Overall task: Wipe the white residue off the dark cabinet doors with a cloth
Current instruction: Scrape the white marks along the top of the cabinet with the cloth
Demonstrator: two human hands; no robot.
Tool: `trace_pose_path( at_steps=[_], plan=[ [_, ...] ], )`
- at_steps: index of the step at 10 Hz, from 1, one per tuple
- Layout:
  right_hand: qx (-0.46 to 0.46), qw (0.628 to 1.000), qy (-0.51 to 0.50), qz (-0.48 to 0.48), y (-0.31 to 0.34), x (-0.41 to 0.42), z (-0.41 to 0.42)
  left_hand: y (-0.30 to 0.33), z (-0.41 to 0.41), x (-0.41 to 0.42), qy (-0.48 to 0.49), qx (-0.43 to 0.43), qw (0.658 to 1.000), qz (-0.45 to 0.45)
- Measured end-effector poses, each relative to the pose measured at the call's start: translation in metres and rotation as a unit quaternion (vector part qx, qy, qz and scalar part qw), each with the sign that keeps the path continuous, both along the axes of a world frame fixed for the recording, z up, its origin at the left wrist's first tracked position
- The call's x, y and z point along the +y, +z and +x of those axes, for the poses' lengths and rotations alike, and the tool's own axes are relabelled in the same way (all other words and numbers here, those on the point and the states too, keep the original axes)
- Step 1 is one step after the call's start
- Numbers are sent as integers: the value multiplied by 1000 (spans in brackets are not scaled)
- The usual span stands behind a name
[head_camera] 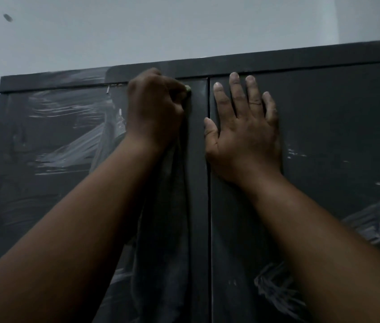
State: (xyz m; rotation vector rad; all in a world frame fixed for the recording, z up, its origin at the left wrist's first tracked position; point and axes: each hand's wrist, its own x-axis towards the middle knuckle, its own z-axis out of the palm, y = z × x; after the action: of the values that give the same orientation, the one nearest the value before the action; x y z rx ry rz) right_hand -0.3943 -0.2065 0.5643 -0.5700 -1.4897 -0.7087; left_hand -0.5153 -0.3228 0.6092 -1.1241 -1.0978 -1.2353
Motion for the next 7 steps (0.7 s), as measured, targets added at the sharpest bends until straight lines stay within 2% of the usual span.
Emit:
trace_pose_path(
  at_steps=[1,2,3,4,5,6,7],
  plan=[
    [-5,1000,-2,-3,1,0,1,-31,-3,-2,1,37,999,-18],
    [-7,1000,-2,-7,1,0,1,-44,-17,-10,-13,-1,1000,1],
    [-4,1000,-1,-5,0,-1,1,-29,-29,-17,-5,-62,998,23],
    [-5,1000,-3,-6,1,-1,0,-22,-26,-19,14,-57,998,2],
    [-7,1000,-10,-9,1,-1,1,-49,-15,-15,18,17,998,-54],
    [-9,1000,-9,-9,0,-3,2,-85,-17,-17,22,66,995,-71],
    [-7,1000,-7,-8,-1,-2,2,-87,-32,-23,8,13,1000,-11]
  ],
)
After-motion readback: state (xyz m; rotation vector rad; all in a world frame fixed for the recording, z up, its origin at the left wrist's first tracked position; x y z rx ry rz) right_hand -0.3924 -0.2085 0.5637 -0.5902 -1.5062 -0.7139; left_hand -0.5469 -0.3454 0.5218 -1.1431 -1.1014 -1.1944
